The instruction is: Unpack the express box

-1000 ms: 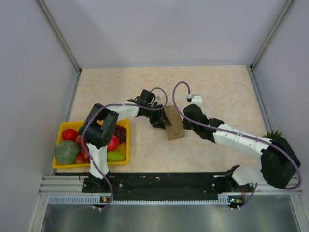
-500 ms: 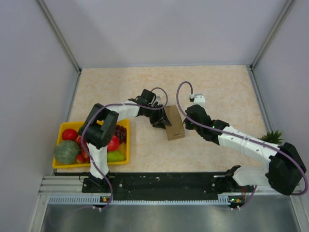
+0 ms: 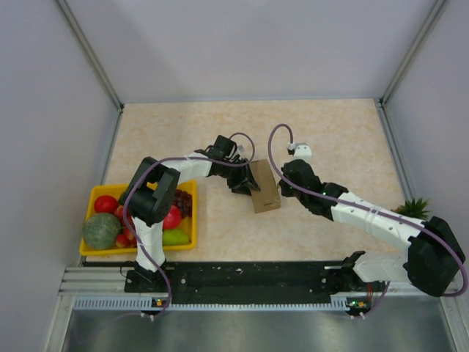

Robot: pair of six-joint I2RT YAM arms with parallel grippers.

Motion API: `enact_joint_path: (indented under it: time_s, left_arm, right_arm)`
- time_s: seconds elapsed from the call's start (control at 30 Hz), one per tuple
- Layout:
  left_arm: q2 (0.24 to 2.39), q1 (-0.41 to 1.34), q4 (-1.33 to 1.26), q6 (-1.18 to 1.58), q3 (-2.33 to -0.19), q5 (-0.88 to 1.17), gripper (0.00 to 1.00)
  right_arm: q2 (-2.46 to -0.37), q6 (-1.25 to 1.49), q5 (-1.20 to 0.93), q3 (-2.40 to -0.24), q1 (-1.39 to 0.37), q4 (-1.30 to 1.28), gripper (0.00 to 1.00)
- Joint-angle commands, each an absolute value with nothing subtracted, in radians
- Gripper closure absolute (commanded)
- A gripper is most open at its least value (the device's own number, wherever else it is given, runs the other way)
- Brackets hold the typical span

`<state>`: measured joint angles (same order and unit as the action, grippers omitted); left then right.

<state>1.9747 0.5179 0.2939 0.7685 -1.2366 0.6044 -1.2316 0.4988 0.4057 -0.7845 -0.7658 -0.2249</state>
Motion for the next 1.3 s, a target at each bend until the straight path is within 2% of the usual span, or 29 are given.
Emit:
enact_joint_path:
  time_s: [0.0, 0.33, 0.67, 1.27]
  left_arm:
    - [2.033, 0.512, 0.436, 0.695, -1.203, 0.402, 0.69]
    - [2.042, 0.512, 0.446, 0.68, -1.204, 0.394, 0.8]
    - [2.045, 0.512, 0.448, 0.678, -1.201, 0.393, 0.85]
    - [2.046, 0.512, 0.445, 0.684, -1.198, 0.393, 0.85]
  right_arm:
    - [-1.201, 0.494, 0.397, -0.779, -0.773, -0.229, 1.0]
    - [-1.216, 0.468, 0.426, -0.834, -0.775, -0.209, 1.0]
    - [-1.229, 0.445, 0.439, -0.865, -0.775, -0.167, 1.0]
    - [-1.33, 0.43, 0.46, -0.868, -0.773, -0.121, 1.0]
